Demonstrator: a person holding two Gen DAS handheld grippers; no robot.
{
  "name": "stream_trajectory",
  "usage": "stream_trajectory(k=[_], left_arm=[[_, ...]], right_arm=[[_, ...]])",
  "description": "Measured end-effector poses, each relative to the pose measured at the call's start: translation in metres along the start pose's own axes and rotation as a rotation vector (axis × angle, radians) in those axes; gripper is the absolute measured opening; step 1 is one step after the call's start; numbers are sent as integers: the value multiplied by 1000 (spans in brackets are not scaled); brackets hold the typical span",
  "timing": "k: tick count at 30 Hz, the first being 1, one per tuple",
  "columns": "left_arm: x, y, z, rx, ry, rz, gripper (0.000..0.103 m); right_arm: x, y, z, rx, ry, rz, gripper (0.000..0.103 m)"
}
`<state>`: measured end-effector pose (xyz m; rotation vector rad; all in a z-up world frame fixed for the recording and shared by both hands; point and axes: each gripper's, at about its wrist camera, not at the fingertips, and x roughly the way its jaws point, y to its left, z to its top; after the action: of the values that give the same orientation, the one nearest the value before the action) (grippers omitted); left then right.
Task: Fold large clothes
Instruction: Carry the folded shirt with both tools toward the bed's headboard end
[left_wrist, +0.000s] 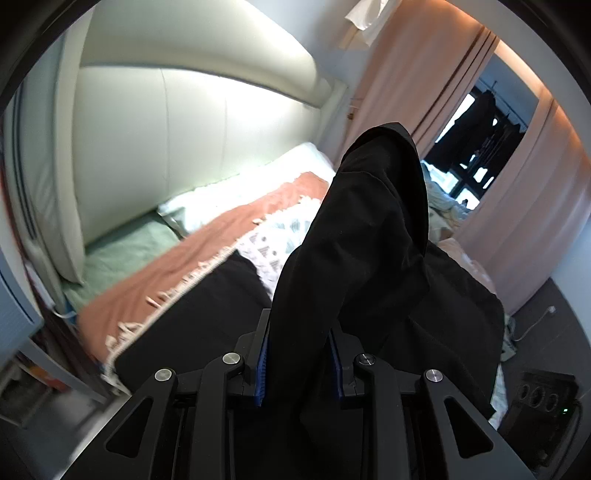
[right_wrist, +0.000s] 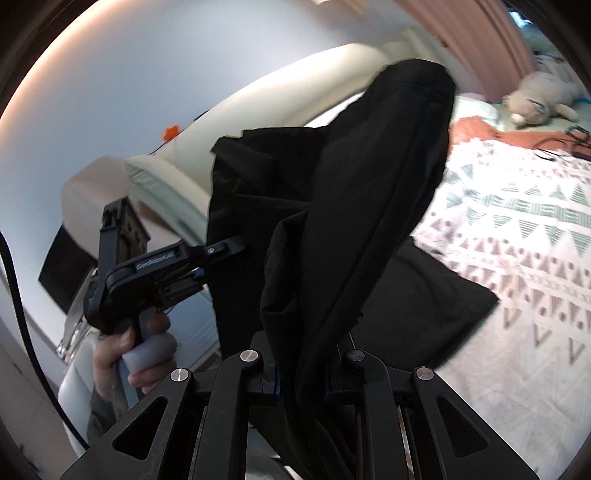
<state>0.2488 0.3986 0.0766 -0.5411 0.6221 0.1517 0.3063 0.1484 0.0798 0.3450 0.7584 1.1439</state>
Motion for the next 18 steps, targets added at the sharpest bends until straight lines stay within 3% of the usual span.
stream_trajectory(k=[4,10,18], left_arm=[[5,19,9,-15,-10,47,27],[28,44,19,-28,15,112,27],[105,77,18,-82,109,103,26]], right_arm=[[36,13,5,-32,41,53,16],[85,0,-5,7,110,110,16],[128,-64,-27,98,183,99,16]])
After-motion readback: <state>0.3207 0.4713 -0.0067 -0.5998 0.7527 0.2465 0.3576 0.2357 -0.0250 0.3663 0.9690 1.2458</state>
